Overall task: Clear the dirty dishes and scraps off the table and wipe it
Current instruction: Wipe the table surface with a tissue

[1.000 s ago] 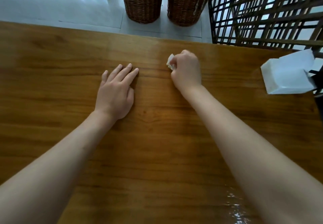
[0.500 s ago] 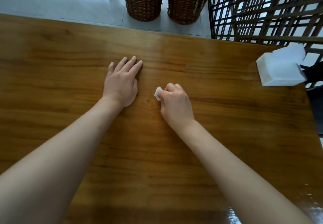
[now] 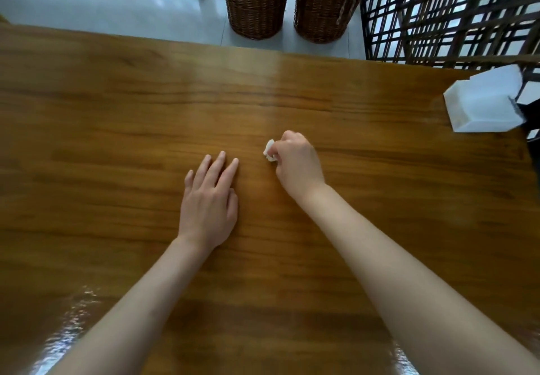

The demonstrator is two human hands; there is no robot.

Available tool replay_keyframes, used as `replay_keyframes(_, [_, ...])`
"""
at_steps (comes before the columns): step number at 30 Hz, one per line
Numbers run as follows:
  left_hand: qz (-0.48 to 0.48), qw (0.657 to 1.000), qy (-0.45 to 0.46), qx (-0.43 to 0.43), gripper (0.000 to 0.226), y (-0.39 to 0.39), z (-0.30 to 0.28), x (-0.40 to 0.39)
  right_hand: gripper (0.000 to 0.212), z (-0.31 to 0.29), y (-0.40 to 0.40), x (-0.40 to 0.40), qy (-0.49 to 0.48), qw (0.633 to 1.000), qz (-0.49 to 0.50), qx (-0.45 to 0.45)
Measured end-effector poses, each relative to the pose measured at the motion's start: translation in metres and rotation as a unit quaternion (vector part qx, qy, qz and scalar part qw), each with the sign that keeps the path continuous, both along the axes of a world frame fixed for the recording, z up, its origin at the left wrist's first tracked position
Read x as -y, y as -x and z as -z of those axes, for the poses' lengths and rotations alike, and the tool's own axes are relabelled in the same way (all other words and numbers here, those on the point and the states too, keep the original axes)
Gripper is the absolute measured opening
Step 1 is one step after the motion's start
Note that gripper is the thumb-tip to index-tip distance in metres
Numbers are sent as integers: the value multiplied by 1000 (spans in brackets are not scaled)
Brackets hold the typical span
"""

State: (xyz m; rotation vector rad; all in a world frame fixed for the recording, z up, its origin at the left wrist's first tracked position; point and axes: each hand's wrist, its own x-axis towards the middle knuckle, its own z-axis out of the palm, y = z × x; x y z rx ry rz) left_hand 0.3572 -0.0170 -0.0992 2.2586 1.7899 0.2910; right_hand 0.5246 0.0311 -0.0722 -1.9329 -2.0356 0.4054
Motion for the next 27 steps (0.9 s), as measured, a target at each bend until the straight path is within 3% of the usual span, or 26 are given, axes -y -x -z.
replay_keyframes(4, [-2,1000,0,9,51,1,2,0,16,0,5,52,-18,999,-45,-16])
replay_keyframes(8, [-7,1000,0,16,50,0,1,-1,17,-4,7,68,26,998,-61,-11])
replay_keyframes(16, [-14,1000,11,-8,51,-4,-34,23,16,-30,12,136,14,982,121,-147])
replay_keyframes(27, [-33,989,114,90,57,62,-83,215,17,-51,48,285,7,937,298,-184])
